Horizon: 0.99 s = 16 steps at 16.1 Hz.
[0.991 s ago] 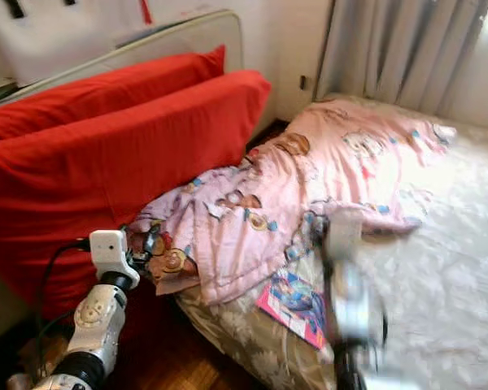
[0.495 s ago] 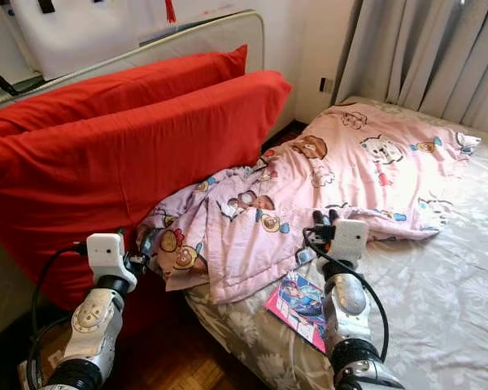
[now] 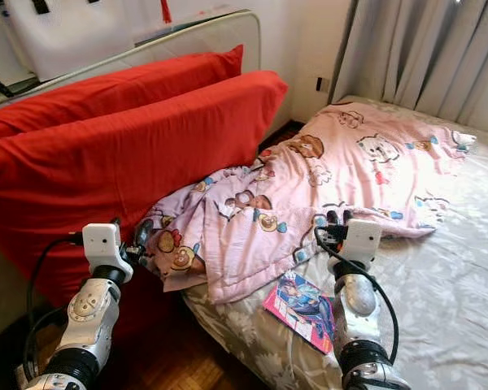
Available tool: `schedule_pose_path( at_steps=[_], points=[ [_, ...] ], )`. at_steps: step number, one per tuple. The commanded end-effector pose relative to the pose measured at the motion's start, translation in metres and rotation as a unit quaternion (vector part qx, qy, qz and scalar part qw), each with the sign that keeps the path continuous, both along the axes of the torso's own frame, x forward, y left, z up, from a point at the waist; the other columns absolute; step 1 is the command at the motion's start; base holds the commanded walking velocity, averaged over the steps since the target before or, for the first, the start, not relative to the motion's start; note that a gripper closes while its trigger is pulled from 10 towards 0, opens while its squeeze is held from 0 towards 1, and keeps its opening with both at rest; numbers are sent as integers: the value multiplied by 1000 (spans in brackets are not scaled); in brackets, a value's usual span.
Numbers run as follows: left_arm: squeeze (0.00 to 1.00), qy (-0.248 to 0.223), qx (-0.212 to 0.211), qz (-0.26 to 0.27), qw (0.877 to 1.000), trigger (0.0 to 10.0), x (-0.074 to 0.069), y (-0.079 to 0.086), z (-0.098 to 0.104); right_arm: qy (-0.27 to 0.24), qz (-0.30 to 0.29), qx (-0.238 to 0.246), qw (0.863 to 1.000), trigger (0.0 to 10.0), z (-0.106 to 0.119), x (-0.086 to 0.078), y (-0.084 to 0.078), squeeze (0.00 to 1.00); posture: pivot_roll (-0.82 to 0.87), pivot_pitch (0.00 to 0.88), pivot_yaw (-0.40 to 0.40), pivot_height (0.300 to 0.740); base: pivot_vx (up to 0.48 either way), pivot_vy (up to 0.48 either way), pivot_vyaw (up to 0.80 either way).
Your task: Clean up the room
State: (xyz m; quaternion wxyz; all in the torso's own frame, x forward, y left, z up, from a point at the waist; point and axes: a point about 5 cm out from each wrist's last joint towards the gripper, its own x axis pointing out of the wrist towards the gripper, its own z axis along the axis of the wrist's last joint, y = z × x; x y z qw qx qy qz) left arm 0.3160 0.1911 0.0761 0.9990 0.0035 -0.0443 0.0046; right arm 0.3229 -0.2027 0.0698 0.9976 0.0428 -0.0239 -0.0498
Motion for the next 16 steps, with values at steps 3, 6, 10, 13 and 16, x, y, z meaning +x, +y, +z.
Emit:
schedule_pose_path(
  at_steps=[3, 6, 10, 13, 16],
  points=[
    [0, 2, -12, 6, 1000, 10000, 4, 2, 2, 5, 4, 5, 1000, 10000, 6, 8, 4, 0, -19, 0, 22, 726, 0, 0, 0],
    [0, 8, -13, 2, 1000, 10000, 4, 1, -1, 21, 6, -8, 1000, 10000, 2, 7, 7, 0, -20, 0, 20, 706, 0, 0, 0],
    [0, 15, -17, -3, 1000, 10000, 4, 1, -3, 21, 0, -3, 1000, 10000, 3, 7, 6, 0, -22, 0, 18, 706, 0, 0, 0],
    [0, 20, -19, -7, 1000, 10000, 4, 1, -5, 35, 7, -5, 999, 10000, -1, 7, 9, 0, -22, 0, 18, 686, 0, 0, 0],
    [0, 23, -20, -10, 999, 10000, 4, -1, -6, 27, 8, 2, 1000, 10000, -1, 6, 10, 0, -22, 0, 18, 686, 0, 0, 0]
  ],
)
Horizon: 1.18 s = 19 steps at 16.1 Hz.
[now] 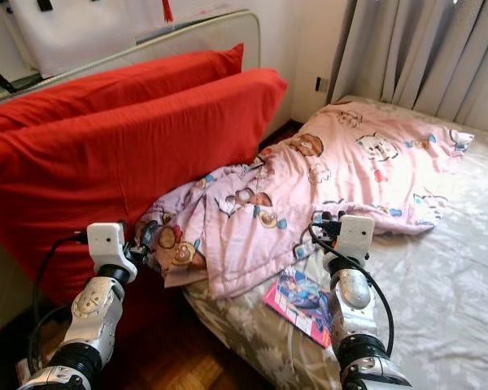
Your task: Clean up the room
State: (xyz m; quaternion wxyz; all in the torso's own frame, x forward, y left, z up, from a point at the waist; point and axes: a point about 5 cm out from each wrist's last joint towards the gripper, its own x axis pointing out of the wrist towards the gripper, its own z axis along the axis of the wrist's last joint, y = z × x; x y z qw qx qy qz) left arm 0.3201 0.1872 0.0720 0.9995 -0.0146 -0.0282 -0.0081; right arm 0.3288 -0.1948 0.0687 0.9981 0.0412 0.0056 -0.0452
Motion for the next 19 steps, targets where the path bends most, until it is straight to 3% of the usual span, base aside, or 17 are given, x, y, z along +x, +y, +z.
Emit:
schedule_pose_path(
  at_steps=[1, 9, 19],
  points=[
    [0, 8, -3, 3, 1000, 10000, 0, 3, -3, -4, 1, 5, 1000, 10000, 0, 0, 2, 0, -22, 0, 18, 686, 0, 0, 0],
    [0, 21, -6, -7, 1000, 10000, -1, 1, -8, 39, -1, 4, 999, 10000, -10, -1, 5, 0, -20, 0, 25, 672, 0, 0, 0],
    [0, 46, -6, -26, 999, 10000, -2, 4, -15, 26, 1, 9, 1000, 10000, -8, -2, 6, 0, -21, 0, 25, 667, 0, 0, 0]
  ],
)
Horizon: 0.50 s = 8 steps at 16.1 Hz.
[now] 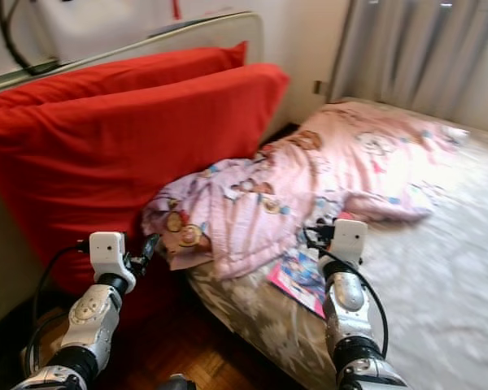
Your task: Clean up the room
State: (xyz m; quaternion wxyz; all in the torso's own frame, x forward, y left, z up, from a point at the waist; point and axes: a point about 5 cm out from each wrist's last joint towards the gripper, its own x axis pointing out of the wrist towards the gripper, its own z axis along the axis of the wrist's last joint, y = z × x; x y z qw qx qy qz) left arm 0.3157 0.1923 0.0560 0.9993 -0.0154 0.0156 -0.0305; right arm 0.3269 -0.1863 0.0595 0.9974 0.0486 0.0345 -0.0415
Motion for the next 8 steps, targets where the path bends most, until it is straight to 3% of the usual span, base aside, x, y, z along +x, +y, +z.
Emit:
schedule_pose_path(
  at_steps=[1, 8],
  points=[
    [0, 5, -4, -13, 1000, 10000, 2, -2, 0, -3, -4, 0, 1000, 10000, 1, 0, -2, 0, -22, 0, 26, 667, 0, 0, 0],
    [0, 1, -14, -14, 1000, 10000, 2, -3, 1, 1, -4, 2, 1000, 10000, 0, 0, -1, 0, -20, 0, 26, 667, 0, 0, 0]
  ],
)
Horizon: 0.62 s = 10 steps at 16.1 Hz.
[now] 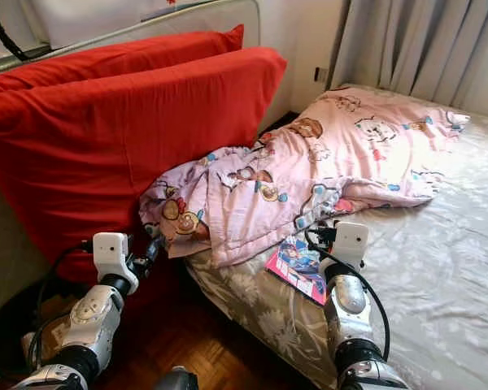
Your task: Clean up the room
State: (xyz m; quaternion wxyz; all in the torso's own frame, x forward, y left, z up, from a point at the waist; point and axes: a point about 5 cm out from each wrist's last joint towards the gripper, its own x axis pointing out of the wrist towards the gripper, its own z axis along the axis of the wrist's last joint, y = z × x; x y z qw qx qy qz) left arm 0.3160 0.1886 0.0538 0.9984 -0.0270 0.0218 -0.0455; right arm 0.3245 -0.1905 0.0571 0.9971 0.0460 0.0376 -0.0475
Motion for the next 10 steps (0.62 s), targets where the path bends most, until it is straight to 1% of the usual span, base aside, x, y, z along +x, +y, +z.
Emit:
schedule_pose_path(
  at_steps=[1, 4, 6, 10],
  points=[
    [0, -5, -3, 2, 1000, 10000, 2, 1, 3, 6, 2, 2, 1000, 10000, 1, 3, 3, 0, -20, 0, 26, 667, 0, 0, 0],
    [0, -4, -4, 3, 1000, 10000, 2, 1, 2, 7, 3, 1, 1000, 10000, 1, 3, 4, 0, -20, 0, 26, 647, 0, 0, 0],
    [0, -4, -4, 4, 1000, 10000, 2, 1, 2, -1, 0, 5, 1000, 10000, 1, 2, 4, 0, -18, 0, 26, 647, 0, 0, 0],
    [0, -2, -2, 4, 1000, 10000, 2, 1, 2, 0, -2, 4, 1000, 10000, 1, 2, 3, 0, -19, 0, 27, 647, 0, 0, 0]
  ],
)
